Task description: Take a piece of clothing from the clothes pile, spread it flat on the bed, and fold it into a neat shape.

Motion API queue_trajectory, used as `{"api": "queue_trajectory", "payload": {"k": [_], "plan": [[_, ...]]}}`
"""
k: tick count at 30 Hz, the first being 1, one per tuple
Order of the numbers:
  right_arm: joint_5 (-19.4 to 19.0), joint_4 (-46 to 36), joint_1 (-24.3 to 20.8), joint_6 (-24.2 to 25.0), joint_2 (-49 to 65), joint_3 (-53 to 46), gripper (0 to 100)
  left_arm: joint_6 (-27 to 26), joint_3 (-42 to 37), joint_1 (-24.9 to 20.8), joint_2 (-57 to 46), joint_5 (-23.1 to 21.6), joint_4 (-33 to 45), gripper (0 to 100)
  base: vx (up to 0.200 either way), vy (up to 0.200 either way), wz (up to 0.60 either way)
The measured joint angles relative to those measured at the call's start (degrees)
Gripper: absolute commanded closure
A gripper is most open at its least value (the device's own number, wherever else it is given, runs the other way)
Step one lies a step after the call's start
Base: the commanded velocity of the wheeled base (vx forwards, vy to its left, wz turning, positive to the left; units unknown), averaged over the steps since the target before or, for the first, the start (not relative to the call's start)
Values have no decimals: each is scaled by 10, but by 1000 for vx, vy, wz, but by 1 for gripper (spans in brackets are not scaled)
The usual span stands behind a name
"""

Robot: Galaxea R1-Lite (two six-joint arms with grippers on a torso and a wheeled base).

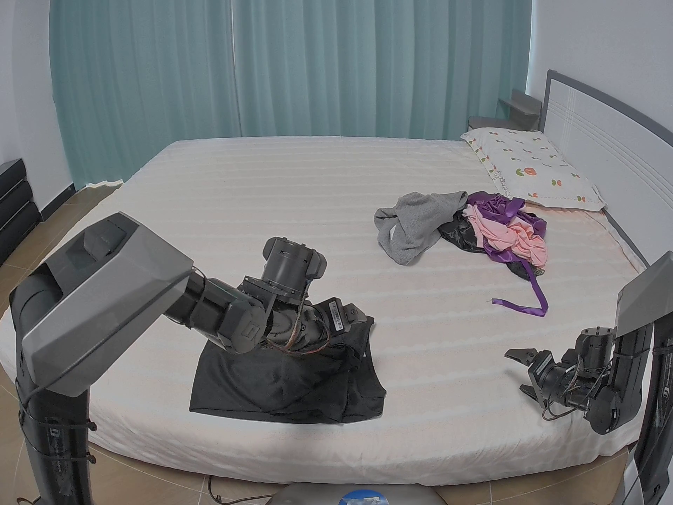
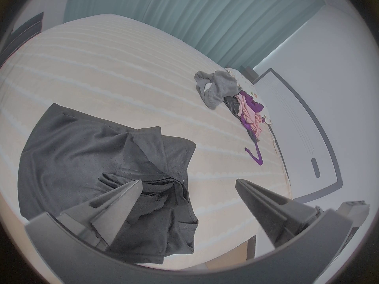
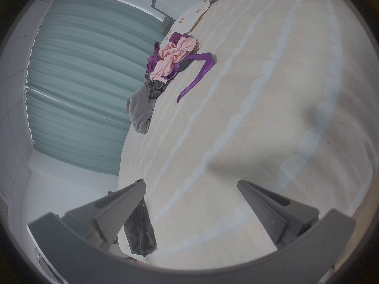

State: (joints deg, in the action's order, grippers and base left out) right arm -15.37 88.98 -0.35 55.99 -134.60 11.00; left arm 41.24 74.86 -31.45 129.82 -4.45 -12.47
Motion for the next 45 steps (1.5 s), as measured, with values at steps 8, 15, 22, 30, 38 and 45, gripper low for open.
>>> {"api": "queue_trajectory", "payload": {"k": [8, 15, 22, 30, 38, 45], "plan": [[2, 0, -3, -1, 1, 2, 0, 43, -59, 33, -49, -12, -6, 0, 0, 0, 0], [14, 0, -56, -8, 29, -1, 0, 89, -126, 90, -86, -76, -25, 0, 0, 57, 0], [35, -80, -127, -27, 76, 11, 0, 109, -202, 158, -118, -168, -41, 0, 0, 200, 0], [98, -332, -174, -61, 126, 113, 0, 119, -243, 204, -130, -211, -73, 0, 0, 200, 0], [159, -495, -246, -103, 170, 245, 0, 121, -269, 234, -121, -241, -108, 0, 0, 200, 0], [182, -549, -293, -127, 174, 304, 0, 120, -282, 245, -113, -246, -115, 0, 0, 200, 0]]}}
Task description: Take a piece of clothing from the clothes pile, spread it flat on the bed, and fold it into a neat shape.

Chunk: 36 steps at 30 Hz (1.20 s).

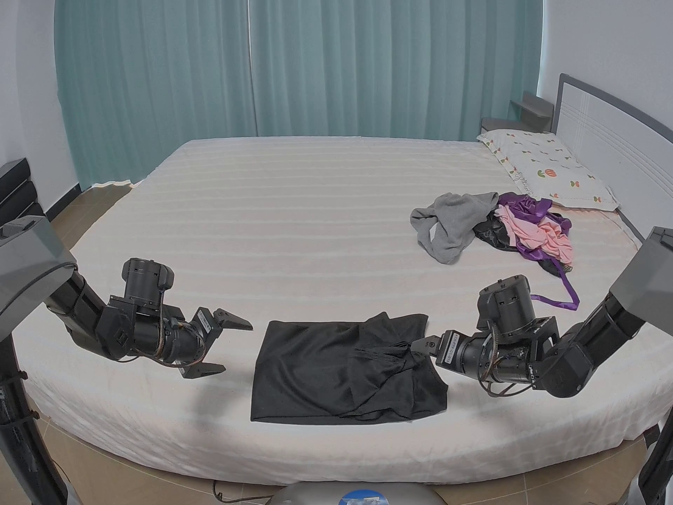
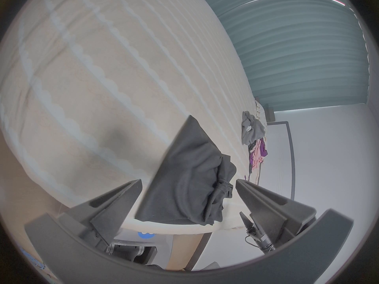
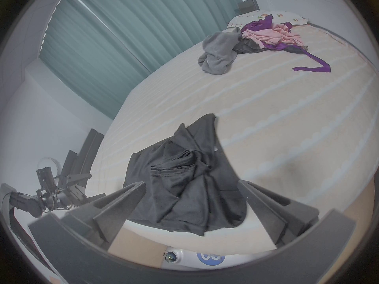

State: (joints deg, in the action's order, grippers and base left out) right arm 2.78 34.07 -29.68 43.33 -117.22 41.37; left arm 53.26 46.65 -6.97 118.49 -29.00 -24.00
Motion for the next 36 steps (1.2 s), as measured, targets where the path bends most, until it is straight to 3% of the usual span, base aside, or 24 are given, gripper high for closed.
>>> {"api": "queue_trajectory", "payload": {"k": [4, 12, 25, 36], "plan": [[20, -40, -19, -8, -11, 42, 0, 0, -2, 1, 2, 0, 0, 0, 0, 200, 0], [79, -98, -44, -51, -67, 114, 0, -1, -2, 0, 3, 4, 0, 0, 0, 0, 0], [160, -153, -42, -92, -133, 165, 0, -3, -2, -3, 5, 8, 0, 0, 0, 0, 0], [161, -152, 13, -95, -113, 105, 0, -3, -4, -3, 5, 8, 0, 0, 0, 0, 0]]}}
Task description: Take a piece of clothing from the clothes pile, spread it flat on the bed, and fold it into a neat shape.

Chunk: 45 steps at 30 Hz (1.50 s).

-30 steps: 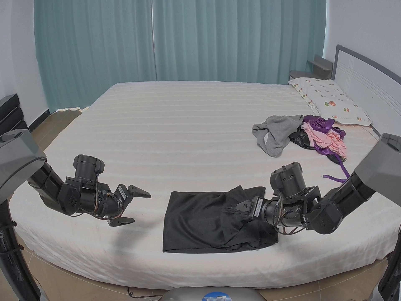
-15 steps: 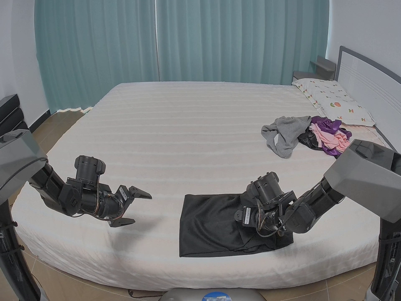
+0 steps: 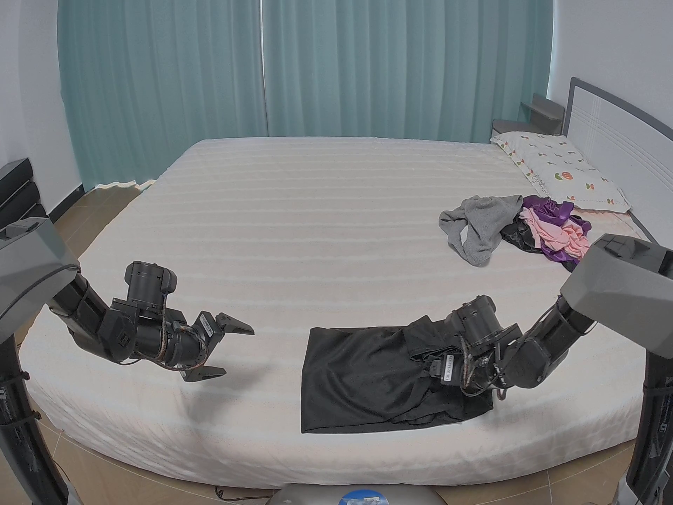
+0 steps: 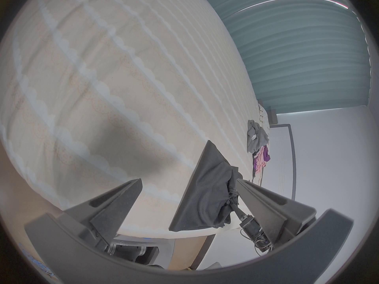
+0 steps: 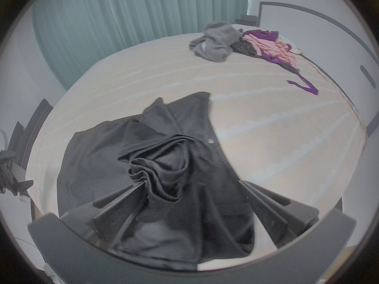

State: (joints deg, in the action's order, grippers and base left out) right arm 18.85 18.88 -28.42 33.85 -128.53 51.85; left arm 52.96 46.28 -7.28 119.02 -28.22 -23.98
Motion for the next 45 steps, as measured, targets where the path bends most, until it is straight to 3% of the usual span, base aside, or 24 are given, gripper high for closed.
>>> {"api": "queue_trajectory", "payload": {"k": [11, 16, 21, 31, 32, 45], "plan": [[-42, 5, 54, -1, 109, -147, 0, 0, 0, 0, 0, 0, 0, 0, 0, 0, 0], [-96, 14, 71, 2, 174, -198, 0, 0, -1, 0, 0, 0, 0, 0, 0, 0, 0], [-160, 32, 81, 5, 214, -210, 0, 0, -1, 0, 0, 0, 0, 0, 0, 0, 0], [-215, 112, 85, 23, 162, -179, 0, 0, -1, 0, 0, 0, 0, 0, 0, 0, 0], [-219, 119, 85, 25, 150, -173, 100, 0, -1, 0, 0, 0, 0, 0, 0, 0, 0], [-227, 145, 88, 17, 88, -175, 100, 0, 0, 0, 1, 0, 0, 0, 0, 0, 0]]}}
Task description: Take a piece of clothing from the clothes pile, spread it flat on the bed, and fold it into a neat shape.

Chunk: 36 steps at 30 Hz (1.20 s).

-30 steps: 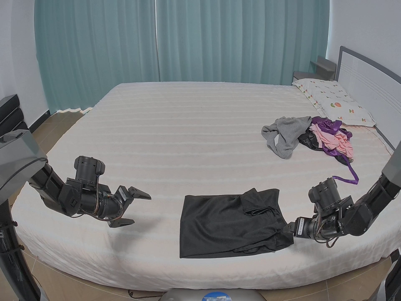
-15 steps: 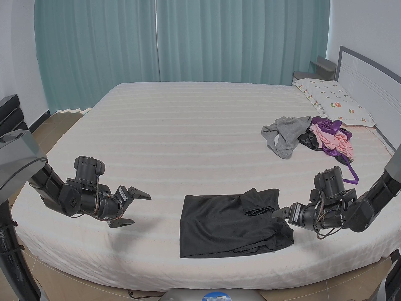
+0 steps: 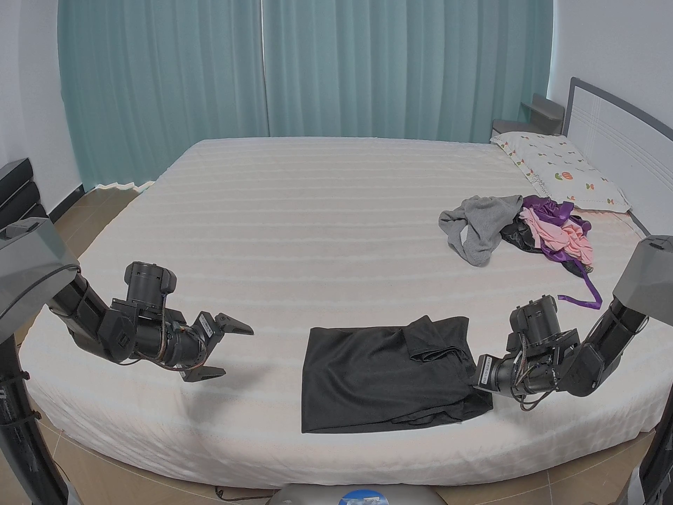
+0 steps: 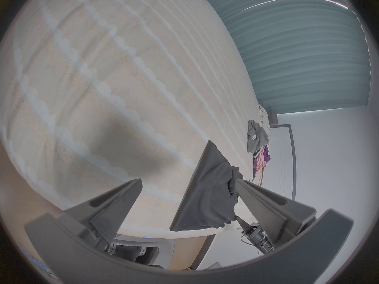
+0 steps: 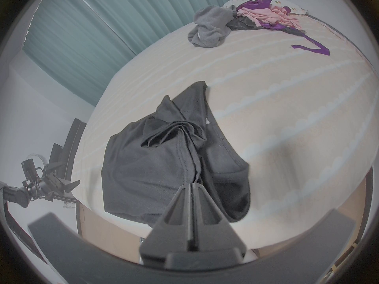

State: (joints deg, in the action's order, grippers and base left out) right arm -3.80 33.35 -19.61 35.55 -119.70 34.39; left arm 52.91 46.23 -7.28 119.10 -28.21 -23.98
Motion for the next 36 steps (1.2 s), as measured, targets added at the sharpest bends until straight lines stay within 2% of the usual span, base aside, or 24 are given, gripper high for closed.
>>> {"api": "queue_trajectory", "payload": {"k": [16, 17, 21, 28, 36], "plan": [[1, 2, 20, -22, 45, -67, 100, 0, -1, 0, 0, 1, 0, 0, 0, 0, 0], [1, 2, 22, -25, 46, -68, 0, 0, -1, 0, 0, 1, 0, 0, 0, 0, 0], [1, 2, 28, -39, 46, -70, 0, 0, -1, 0, 0, 1, 0, 0, 0, 0, 0], [-14, 3, 30, -32, 55, -54, 0, 1, 0, 0, 0, 1, 0, 0, 0, 0, 0], [-37, -1, 6, 25, 56, 30, 0, 1, 0, 0, 0, 0, 0, 0, 0, 0, 0]]}}
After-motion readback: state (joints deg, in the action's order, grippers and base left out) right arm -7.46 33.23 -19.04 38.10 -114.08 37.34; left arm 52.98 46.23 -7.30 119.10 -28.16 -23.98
